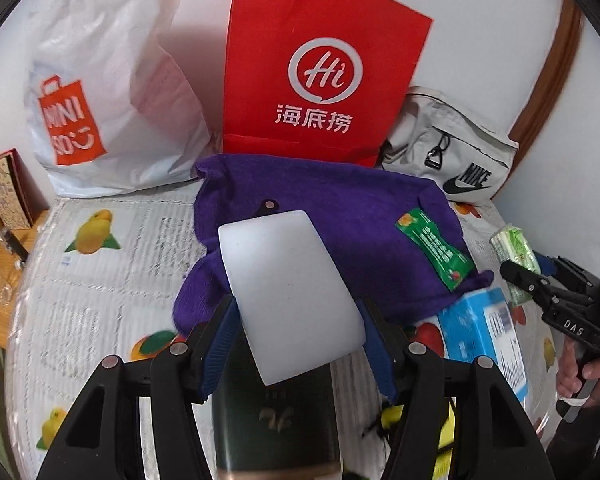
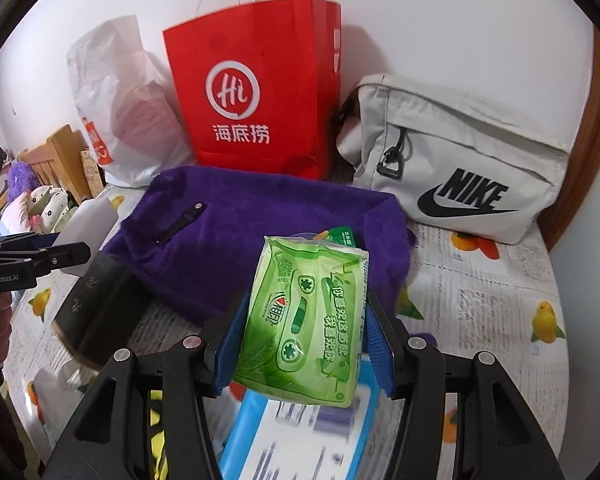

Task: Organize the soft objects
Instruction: 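Carry wipes and foam block over the purple towel, opening the right tool to drop the wipes, then drop the foam block from the left tool while the right tool grasps the yellow pouch, then grasp the white-and-green sock with the left tool while the right tool holds the pouch, then carry the sock and yellow pouch over the purple towel with both tools, then open both tools to drop the sock and pouch onto the towel, then grasp the white crumpled tissue with the right tool while the left tool grasps the black strap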

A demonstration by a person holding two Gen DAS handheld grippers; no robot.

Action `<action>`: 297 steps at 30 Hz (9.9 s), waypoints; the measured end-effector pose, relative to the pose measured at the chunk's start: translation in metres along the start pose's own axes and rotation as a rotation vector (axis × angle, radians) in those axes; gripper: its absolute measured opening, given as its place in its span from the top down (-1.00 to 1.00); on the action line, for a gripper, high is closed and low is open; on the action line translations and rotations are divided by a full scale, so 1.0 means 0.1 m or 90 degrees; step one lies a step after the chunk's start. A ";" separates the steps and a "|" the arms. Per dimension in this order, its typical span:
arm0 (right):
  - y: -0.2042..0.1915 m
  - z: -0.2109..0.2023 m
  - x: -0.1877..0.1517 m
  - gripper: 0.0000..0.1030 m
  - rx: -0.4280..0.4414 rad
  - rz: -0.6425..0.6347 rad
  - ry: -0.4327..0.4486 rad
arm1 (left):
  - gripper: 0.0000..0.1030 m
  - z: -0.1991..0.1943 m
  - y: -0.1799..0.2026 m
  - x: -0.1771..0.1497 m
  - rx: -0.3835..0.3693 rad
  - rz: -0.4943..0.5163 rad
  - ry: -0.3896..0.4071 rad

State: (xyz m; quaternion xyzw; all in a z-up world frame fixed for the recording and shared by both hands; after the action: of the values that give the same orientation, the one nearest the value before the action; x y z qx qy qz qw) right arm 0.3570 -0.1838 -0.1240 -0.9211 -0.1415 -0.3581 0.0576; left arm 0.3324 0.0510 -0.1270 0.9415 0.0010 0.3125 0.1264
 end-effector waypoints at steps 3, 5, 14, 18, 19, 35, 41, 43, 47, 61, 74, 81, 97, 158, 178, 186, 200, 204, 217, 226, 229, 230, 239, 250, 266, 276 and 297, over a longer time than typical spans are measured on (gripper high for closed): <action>0.03 0.21 0.06 -0.06 0.001 -0.002 -0.019 | -0.15 0.20 -0.01 0.10 -0.017 -0.013 -0.018; 0.04 0.34 0.09 -0.06 -0.002 -0.007 -0.034 | -0.15 0.34 -0.02 0.16 -0.016 -0.017 -0.032; 0.02 0.86 0.16 -0.06 0.015 -0.026 -0.110 | -0.16 0.78 -0.06 0.32 -0.030 -0.031 -0.096; 0.04 1.05 0.13 -0.06 0.019 -0.028 -0.150 | -0.16 0.92 -0.06 0.32 -0.018 -0.019 -0.119; 0.04 1.08 0.13 -0.06 0.019 -0.033 -0.154 | -0.16 0.95 -0.06 0.33 -0.011 -0.016 -0.123; 0.09 0.94 0.19 -0.72 -0.007 -0.033 -0.118 | -0.44 0.99 -0.06 0.33 -0.005 -0.047 -0.121; -0.04 0.27 0.18 -0.72 -0.003 -0.011 -0.030 | -0.44 0.56 0.01 0.30 0.024 0.003 -0.072; -0.18 0.11 0.11 -0.72 0.005 -0.010 -0.019 | -0.44 0.43 -0.01 0.25 0.042 0.012 -0.062; -0.45 -0.26 -0.17 -0.72 0.020 -0.024 -0.008 | -0.44 0.13 -0.10 0.07 0.043 0.012 -0.046; -1.41 -0.12 -1.09 -0.72 -0.091 -0.170 -0.109 | -0.44 -0.47 -0.46 -0.74 0.083 0.006 -0.009; -1.25 0.18 -1.33 -0.22 -0.095 -0.060 -0.154 | -0.44 -0.59 -0.71 -1.24 0.058 0.004 -0.028; -1.18 -0.17 -1.21 -0.12 -0.004 -0.002 -0.091 | -0.44 -0.66 -0.71 -1.51 0.047 -0.003 -0.036; -1.13 -1.00 -1.65 -0.12 0.035 0.013 0.009 | -0.41 -0.66 -0.24 -2.04 -0.068 -0.027 -0.043; -0.29 -1.60 -1.59 -0.12 0.022 0.094 0.068 | 0.66 -1.34 0.11 -1.43 -0.079 0.009 0.081; -0.23 -1.46 -0.72 -0.12 0.024 0.045 0.093 | 0.66 -1.25 0.08 -0.73 -0.065 0.002 0.092; -0.17 -1.25 -0.43 -0.12 0.018 0.042 0.088 | 0.65 -1.04 0.07 -0.46 -0.068 0.008 0.088; -0.06 -0.78 0.02 -0.13 0.005 0.037 0.073 | 0.65 -0.62 0.05 -0.05 -0.082 0.010 0.070; -0.03 -0.60 0.16 -0.13 -0.002 0.036 0.072 | 0.65 -0.47 0.03 0.07 -0.087 0.006 0.059; 0.09 0.13 0.47 -0.13 -0.005 0.027 0.026 | 0.65 0.10 0.05 0.50 -0.124 -0.017 0.030; 0.17 0.65 0.57 -0.13 0.022 0.037 -0.017 | 0.65 0.53 0.16 0.82 -0.122 -0.004 0.014; 0.17 0.83 0.57 -0.13 0.024 0.034 -0.042 | 0.65 0.74 0.09 0.87 -0.113 -0.018 -0.007; 0.18 0.88 0.56 -0.13 0.020 0.031 -0.049 | 0.65 0.80 0.08 0.88 -0.115 -0.027 -0.016; 0.22 1.30 0.41 -0.11 0.023 0.037 -0.118 | 0.61 1.13 0.00 0.86 -0.109 -0.037 -0.058; 0.16 1.33 0.44 -0.27 0.025 0.026 -0.112 | 0.52 1.24 -0.13 0.83 -0.113 -0.073 -0.074; 0.06 0.56 0.30 -0.60 -0.008 0.064 -0.042 | -0.25 0.40 -0.28 0.56 -0.042 -0.053 -0.017; -0.57 -0.35 -0.43 -0.60 -0.006 -0.012 -0.022 | -0.28 -0.31 -0.21 -0.08 -0.039 -0.041 0.006; -1.10 -0.45 -1.71 -0.21 -0.008 -0.030 -0.066 | -0.28 -0.68 -0.16 -1.50 -0.031 -0.017 -0.015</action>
State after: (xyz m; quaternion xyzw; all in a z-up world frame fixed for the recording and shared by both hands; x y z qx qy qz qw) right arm 0.1745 -0.1263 -0.2057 -0.9352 -0.1638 -0.3119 0.0358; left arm 0.1731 0.0708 -0.1662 0.9416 0.0043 0.2996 0.1534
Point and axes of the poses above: each gripper's, at about its wrist camera, not at the fingertips, and z roughly the way its jaws point, y to its right, x to its top, the point moved 7 cm from there along z, roughly the way its jaws point, and after that the axes turned 3 degrees about -x, right-handed, at the moved point
